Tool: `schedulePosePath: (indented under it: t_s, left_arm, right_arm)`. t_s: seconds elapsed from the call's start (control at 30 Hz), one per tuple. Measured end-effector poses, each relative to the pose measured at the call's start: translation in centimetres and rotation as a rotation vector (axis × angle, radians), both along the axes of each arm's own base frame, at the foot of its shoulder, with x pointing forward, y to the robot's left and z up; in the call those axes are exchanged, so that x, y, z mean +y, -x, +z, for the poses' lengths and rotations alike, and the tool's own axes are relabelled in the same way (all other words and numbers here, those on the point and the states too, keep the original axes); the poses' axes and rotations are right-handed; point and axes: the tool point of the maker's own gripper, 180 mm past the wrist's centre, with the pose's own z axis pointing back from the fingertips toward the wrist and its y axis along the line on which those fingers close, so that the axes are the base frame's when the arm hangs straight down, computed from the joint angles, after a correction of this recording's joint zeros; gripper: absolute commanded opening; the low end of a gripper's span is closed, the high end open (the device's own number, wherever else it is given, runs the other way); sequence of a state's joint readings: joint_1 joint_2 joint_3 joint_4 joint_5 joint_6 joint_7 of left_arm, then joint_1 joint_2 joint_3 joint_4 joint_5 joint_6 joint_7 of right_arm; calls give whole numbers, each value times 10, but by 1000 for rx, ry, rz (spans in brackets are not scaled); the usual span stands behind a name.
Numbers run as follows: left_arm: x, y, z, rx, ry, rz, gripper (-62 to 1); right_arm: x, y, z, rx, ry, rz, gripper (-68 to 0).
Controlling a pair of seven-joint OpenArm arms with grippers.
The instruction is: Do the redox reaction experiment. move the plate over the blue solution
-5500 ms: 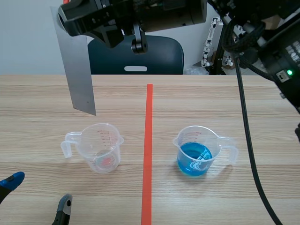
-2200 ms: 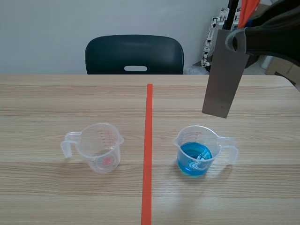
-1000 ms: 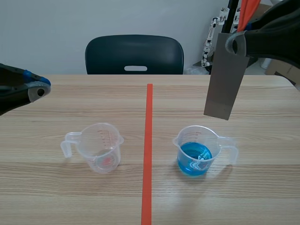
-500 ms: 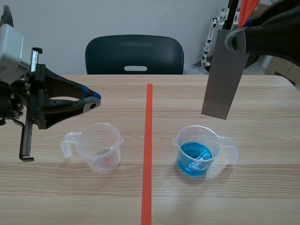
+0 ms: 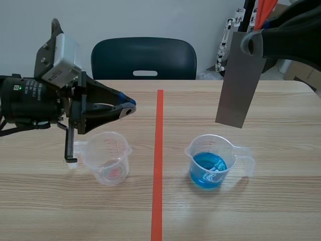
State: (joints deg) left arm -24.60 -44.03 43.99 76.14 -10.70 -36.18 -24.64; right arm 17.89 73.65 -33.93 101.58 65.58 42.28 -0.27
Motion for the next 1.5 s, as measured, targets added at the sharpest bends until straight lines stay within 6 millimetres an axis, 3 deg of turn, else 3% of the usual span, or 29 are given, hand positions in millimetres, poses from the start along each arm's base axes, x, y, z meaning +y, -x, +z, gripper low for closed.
schedulePosePath:
  t_s: [0.2,0.83,1.5]
  left_arm:
    - [-19,-5,11,-20,29,-46,-582]
    - [-63,-2,-3,37,37,-121,-582]
    - [-67,-1,-7,58,44,-128,-582]
  right_arm:
    - [0,0,0,0,0,0,-669]
    - [0,0,-1,2,4,0,-669]
    - [0,0,-1,2,7,-1,-669]
